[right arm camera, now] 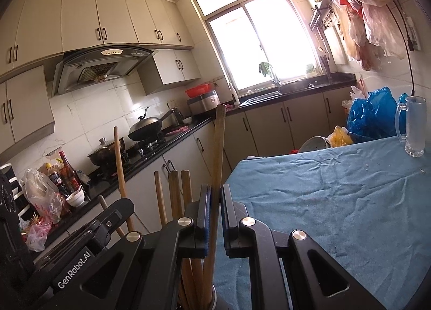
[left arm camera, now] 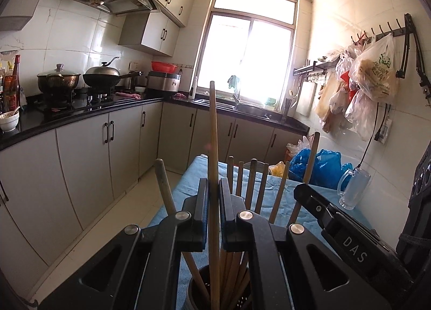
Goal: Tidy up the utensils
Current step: 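Carry both held chopsticks over and lower them into the black cup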
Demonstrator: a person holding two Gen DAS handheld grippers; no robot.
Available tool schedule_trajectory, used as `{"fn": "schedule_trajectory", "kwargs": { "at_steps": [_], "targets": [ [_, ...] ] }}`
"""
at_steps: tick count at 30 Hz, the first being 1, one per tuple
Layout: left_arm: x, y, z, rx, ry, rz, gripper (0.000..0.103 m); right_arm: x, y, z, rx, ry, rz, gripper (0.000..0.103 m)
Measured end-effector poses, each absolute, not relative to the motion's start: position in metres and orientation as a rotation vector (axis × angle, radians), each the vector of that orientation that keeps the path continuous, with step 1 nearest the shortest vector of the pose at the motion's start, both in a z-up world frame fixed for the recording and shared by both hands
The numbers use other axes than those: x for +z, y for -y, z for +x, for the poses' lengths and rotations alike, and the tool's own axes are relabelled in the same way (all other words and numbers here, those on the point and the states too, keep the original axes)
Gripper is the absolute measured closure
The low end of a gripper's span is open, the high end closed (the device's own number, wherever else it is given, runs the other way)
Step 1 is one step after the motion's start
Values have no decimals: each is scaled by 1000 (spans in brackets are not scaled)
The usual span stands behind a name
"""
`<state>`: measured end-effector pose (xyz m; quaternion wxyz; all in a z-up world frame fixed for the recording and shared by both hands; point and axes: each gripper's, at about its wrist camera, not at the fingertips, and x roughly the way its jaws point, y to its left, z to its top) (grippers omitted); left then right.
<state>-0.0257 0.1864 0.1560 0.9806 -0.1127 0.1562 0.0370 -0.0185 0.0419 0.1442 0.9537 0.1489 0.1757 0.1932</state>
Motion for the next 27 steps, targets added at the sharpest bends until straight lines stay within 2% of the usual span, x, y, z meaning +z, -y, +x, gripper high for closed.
{"fn": "schedule_trajectory", "kwargs": {
  "at_steps": [27],
  "targets": [
    [135,-185,-32,108,-331,-203,96,126,-48,-20,408,-410,279,94]
  ]
}}
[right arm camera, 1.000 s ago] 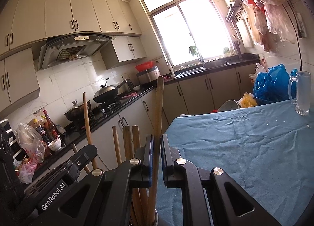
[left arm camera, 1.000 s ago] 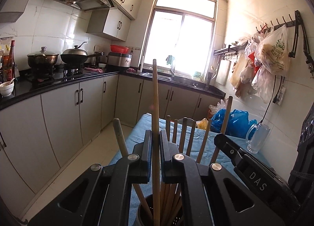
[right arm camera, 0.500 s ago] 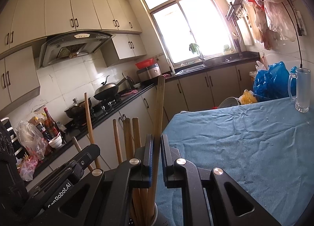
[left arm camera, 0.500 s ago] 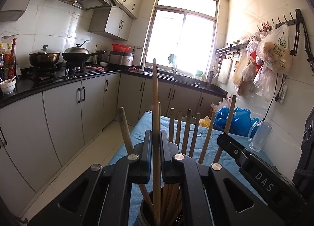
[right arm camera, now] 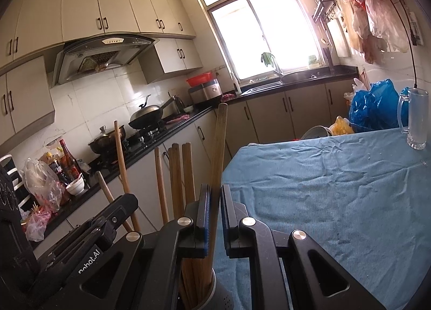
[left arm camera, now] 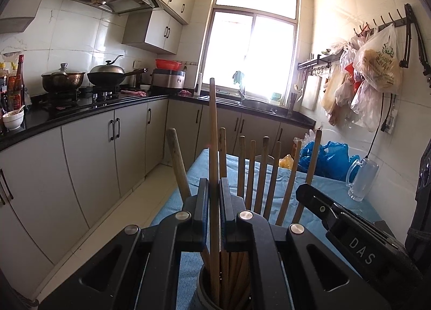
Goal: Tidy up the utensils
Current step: 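Carry both held chopsticks over and lower them into the black cup, then open both tools and pull them back from the cup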
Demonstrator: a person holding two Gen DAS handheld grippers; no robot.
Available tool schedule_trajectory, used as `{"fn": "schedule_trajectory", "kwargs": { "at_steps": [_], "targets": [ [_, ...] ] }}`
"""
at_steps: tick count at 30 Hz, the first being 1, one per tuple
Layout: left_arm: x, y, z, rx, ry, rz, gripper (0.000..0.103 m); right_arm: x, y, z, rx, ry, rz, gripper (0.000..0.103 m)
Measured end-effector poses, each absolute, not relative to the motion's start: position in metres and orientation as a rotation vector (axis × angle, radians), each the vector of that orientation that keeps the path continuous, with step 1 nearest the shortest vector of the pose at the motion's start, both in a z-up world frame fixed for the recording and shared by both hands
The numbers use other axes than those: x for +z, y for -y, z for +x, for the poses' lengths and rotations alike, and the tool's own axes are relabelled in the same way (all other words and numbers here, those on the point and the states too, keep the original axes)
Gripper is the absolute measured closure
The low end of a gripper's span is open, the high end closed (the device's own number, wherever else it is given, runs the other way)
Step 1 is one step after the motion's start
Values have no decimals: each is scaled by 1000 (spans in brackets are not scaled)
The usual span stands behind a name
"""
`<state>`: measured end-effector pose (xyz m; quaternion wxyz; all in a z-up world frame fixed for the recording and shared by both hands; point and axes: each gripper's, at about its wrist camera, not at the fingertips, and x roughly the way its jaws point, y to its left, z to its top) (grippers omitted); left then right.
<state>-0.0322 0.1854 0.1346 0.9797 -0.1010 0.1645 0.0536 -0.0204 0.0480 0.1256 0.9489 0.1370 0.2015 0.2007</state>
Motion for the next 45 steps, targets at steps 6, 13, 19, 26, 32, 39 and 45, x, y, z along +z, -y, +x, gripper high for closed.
{"fn": "schedule_trajectory", "kwargs": {
  "at_steps": [6,13,19,26,32,39,45],
  "targets": [
    [129,-186,-31,107,-337,-204,96,122,-49,-20,411,-423,276,94],
    [125,-187,-31,103,-342,-204,96,121,-49,-20,416,-434,271,94],
    [124,-188,-32,104,-343,-205,96,119,-50,-18,425,-442,270,94],
    [125,-188,-32,101,-343,-206,96,118,-49,-17,430,-444,273,94],
    [125,-189,-31,104,-343,-209,96,118,-51,-17,446,-454,275,94],
    [124,-183,-45,117,-322,-205,96,121,-48,-19,442,-449,291,93],
    [133,-172,-57,122,-309,-197,90,127,-39,-24,436,-435,319,83]
  ]
}}
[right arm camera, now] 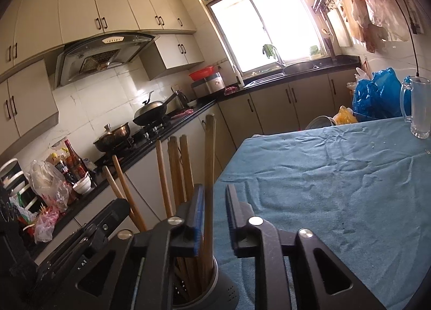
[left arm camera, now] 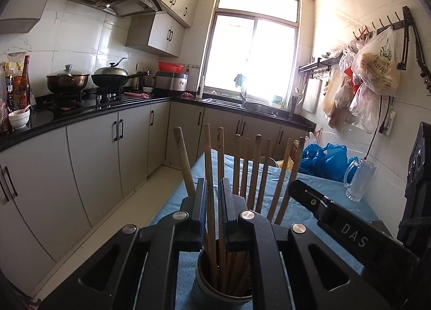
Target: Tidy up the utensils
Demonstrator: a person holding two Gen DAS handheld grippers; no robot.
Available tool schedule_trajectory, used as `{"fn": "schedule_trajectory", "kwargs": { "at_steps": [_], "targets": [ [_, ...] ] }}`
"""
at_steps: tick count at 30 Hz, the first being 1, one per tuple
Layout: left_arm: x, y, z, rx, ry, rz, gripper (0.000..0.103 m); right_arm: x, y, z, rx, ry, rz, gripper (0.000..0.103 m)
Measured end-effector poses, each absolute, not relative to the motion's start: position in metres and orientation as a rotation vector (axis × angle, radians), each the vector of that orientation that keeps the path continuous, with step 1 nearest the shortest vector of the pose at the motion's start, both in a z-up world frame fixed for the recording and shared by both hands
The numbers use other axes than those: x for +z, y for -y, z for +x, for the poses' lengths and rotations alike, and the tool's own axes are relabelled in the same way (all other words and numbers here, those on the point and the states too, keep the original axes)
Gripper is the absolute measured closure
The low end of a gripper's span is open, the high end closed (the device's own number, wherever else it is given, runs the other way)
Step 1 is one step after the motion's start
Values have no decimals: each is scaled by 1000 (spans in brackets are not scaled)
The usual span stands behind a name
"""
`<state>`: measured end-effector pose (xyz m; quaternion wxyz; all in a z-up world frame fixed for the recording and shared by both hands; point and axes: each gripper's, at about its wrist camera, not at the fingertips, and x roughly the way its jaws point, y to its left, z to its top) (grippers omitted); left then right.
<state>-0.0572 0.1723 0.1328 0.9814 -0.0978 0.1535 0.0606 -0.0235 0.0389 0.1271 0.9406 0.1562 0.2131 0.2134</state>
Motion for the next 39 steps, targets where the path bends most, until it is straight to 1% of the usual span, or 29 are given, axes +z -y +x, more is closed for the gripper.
{"fn": "schedule_trajectory", "kwargs": {
  "at_steps": [1,3,5,7,11,15,18,22,26,28,29,30,31,32,33,34,35,39],
  "targets": [
    [134,-171,-58,123,-308,-196,88,129,-37,-25,434,-429,322,83],
    [137,-168,-64,128,-302,-194,77,132,-34,-28,432,-421,327,82],
    [139,-165,-69,134,-294,-191,73,136,-30,-32,428,-412,336,80],
    [143,-161,-74,134,-292,-187,71,139,-26,-36,423,-402,342,76],
    [150,-153,-86,136,-288,-189,61,147,-16,-47,414,-382,349,74],
    [158,-144,-101,148,-271,-189,48,152,-5,-61,394,-361,351,66],
    [162,-140,-112,164,-261,-181,41,154,7,-70,376,-353,356,65],
    [162,-135,-124,181,-259,-180,37,152,22,-81,341,-355,357,61],
    [160,-133,-127,192,-286,-191,37,146,33,-87,321,-374,365,61],
    [161,-132,-128,207,-303,-203,35,144,38,-92,307,-385,361,61],
    [161,-131,-130,218,-305,-205,30,143,40,-94,301,-391,357,61],
    [161,-131,-133,240,-301,-205,23,142,41,-97,296,-396,352,61],
    [162,-131,-138,275,-288,-199,19,142,42,-100,292,-400,344,60],
    [163,-130,-143,308,-271,-194,9,141,43,-103,290,-402,338,59],
    [164,-130,-150,340,-246,-192,3,140,43,-106,285,-404,329,55],
    [166,-131,-156,366,-227,-192,2,138,43,-111,281,-406,320,53],
    [167,-132,-162,391,-211,-192,0,137,42,-114,280,-408,314,52],
    [173,-136,-181,466,-204,-190,0,130,37,-126,284,-427,278,52]
  ]
}}
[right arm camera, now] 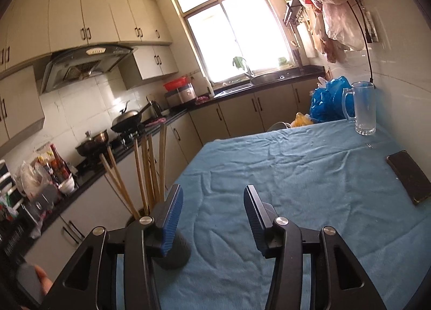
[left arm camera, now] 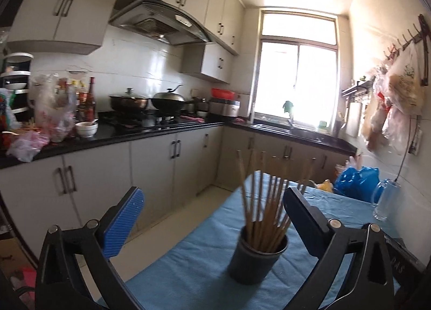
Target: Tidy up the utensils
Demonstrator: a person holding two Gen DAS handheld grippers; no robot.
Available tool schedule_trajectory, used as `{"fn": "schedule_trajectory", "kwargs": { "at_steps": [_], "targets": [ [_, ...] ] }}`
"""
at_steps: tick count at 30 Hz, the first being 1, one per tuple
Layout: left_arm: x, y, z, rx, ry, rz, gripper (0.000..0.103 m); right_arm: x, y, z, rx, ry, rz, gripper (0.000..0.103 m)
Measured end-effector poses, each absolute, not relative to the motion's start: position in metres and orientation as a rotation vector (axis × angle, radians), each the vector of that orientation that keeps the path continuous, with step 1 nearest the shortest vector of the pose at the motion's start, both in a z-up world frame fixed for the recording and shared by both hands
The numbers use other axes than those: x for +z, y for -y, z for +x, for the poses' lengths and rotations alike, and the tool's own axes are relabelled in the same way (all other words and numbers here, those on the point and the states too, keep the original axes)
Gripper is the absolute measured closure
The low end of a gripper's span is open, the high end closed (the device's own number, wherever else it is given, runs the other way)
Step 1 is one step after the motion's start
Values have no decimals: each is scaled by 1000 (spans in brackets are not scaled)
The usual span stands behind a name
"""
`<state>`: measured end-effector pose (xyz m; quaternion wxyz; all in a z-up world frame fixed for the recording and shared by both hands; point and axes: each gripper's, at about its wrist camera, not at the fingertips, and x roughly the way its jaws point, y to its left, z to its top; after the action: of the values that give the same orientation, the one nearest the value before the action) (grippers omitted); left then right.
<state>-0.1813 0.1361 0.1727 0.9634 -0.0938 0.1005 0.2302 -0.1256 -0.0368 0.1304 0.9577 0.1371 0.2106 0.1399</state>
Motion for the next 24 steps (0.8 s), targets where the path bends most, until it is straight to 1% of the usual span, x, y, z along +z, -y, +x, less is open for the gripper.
{"fn": "schedule_trajectory", "kwargs": {
  "at_steps": [2,10,14,19,24],
  "targets": [
    [174,-137,-188,486,-205,-183,0,129,34,-132,291,-428,262,52],
    [178,-136,-204,486,-218,-147,0,127,21,-158,300,-411,193,44],
    [176,-128,-205,456,-231,-114,0,127,17,-167,301,-405,173,43],
    [164,-123,-199,395,-322,-118,0,128,12,-175,283,-396,140,40],
    [149,-125,-190,408,-413,-119,0,126,15,-178,254,-396,134,40]
  ]
}}
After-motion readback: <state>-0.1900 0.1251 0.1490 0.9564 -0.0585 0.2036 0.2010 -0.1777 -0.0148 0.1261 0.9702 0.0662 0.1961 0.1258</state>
